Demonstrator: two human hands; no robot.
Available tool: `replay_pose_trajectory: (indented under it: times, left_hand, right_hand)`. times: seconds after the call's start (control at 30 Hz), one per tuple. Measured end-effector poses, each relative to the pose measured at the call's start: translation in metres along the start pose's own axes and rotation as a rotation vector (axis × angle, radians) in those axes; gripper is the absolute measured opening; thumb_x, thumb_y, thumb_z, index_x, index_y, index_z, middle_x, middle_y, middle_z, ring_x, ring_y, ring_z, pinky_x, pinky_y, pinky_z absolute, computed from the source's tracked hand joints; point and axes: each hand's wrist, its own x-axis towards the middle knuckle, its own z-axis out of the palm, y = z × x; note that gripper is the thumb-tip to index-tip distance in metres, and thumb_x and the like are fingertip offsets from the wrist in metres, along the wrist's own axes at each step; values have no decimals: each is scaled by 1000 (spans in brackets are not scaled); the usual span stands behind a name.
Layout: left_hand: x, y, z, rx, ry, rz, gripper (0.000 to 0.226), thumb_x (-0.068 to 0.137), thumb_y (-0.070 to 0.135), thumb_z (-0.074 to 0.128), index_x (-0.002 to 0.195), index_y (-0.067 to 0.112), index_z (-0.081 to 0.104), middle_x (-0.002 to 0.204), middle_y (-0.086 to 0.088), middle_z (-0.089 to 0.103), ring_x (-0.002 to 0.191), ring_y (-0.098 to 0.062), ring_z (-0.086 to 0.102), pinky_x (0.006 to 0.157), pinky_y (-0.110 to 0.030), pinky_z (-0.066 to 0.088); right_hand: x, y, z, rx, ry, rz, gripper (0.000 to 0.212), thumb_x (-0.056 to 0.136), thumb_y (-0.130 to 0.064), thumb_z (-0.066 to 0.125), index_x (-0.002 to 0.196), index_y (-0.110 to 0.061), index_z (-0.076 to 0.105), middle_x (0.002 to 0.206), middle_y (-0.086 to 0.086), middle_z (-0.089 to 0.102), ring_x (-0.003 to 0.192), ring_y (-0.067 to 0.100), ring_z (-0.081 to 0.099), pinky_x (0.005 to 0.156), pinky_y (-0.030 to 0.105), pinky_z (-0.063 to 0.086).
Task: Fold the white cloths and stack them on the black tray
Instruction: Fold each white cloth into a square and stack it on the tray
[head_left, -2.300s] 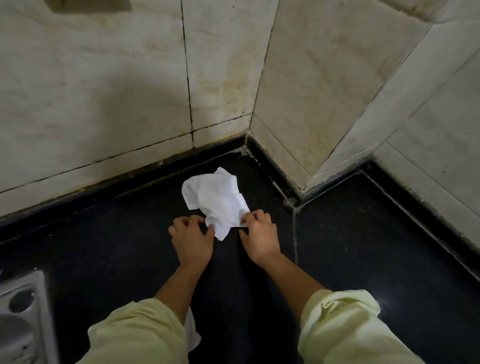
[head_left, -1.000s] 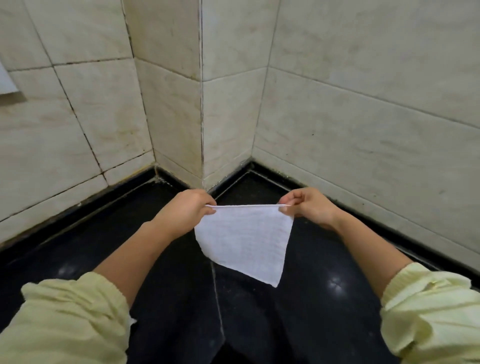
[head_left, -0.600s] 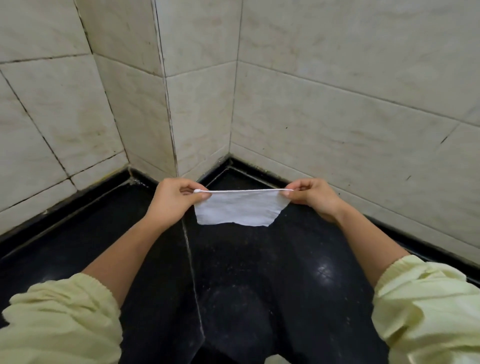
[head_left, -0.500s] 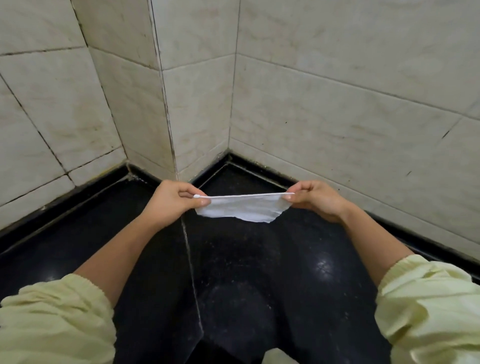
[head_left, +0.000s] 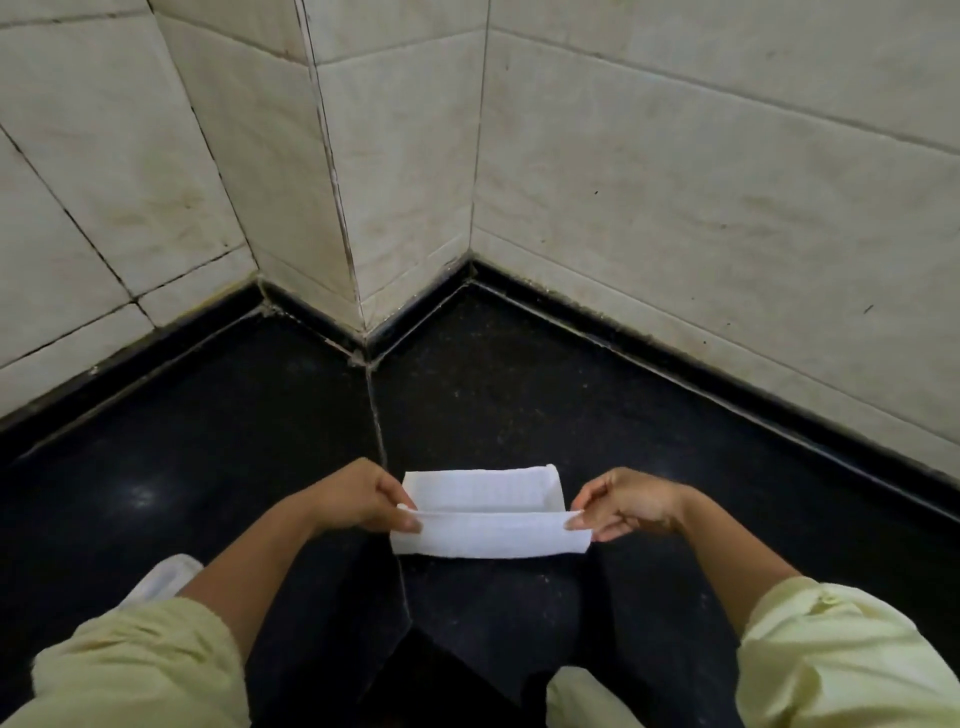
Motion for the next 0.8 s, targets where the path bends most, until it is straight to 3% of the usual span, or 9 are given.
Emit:
replay_pose_trajectory:
  times: [0.13, 0.27, 0.43, 0.57, 0.7, 0.8]
  left_hand:
    - [13, -8, 10, 27, 60, -38, 10, 77, 20, 79, 86, 15, 78, 84, -2, 73, 76, -8, 64, 68, -18, 52]
    - [30, -17, 16, -108, 200, -79, 7, 82, 16, 75, 88, 13, 75, 91, -6, 73, 83, -15, 67, 75, -25, 56]
    - [53, -23, 25, -294, 302, -102, 7, 86, 7, 68, 87, 14, 69, 95, -9, 69, 92, -20, 66, 77, -30, 56]
    - [70, -29, 27, -282, 381, -88, 17, 88, 10, 67, 105, 7, 70, 97, -8, 69, 94, -20, 65, 82, -35, 56]
    - [84, -38, 27, -206, 412, -96, 17, 87, 16, 68, 104, 13, 72, 97, -3, 70, 94, -19, 65, 91, -44, 54]
    - [92, -42, 28, -189, 449, -98, 16, 87, 17, 69, 102, 14, 72, 97, -4, 71, 94, -19, 66, 91, -44, 54]
  right_hand:
    - [17, 10, 7, 37, 88, -3, 18, 77, -10, 79, 92, -10, 69, 88, 3, 70, 84, 11, 66, 74, 23, 54]
    - [32, 9, 13, 69, 257, -58, 14, 77, -10, 79, 88, -10, 71, 82, 1, 70, 80, 11, 65, 62, 19, 51]
    - [54, 6, 19, 147, 422, -128, 5, 84, -4, 71, 88, -6, 68, 86, 4, 66, 82, 13, 62, 62, 19, 50]
    - [73, 6, 18, 183, 529, -150, 9, 84, -1, 71, 80, -8, 67, 83, 7, 68, 85, 21, 64, 69, 27, 53]
    - [87, 8, 16, 95, 586, -114, 11, 81, -6, 74, 76, -14, 67, 79, 6, 69, 86, 25, 67, 85, 40, 56]
    - [91, 7, 19, 44, 643, -97, 14, 83, -10, 73, 74, -17, 64, 78, 3, 68, 87, 22, 67, 87, 37, 55]
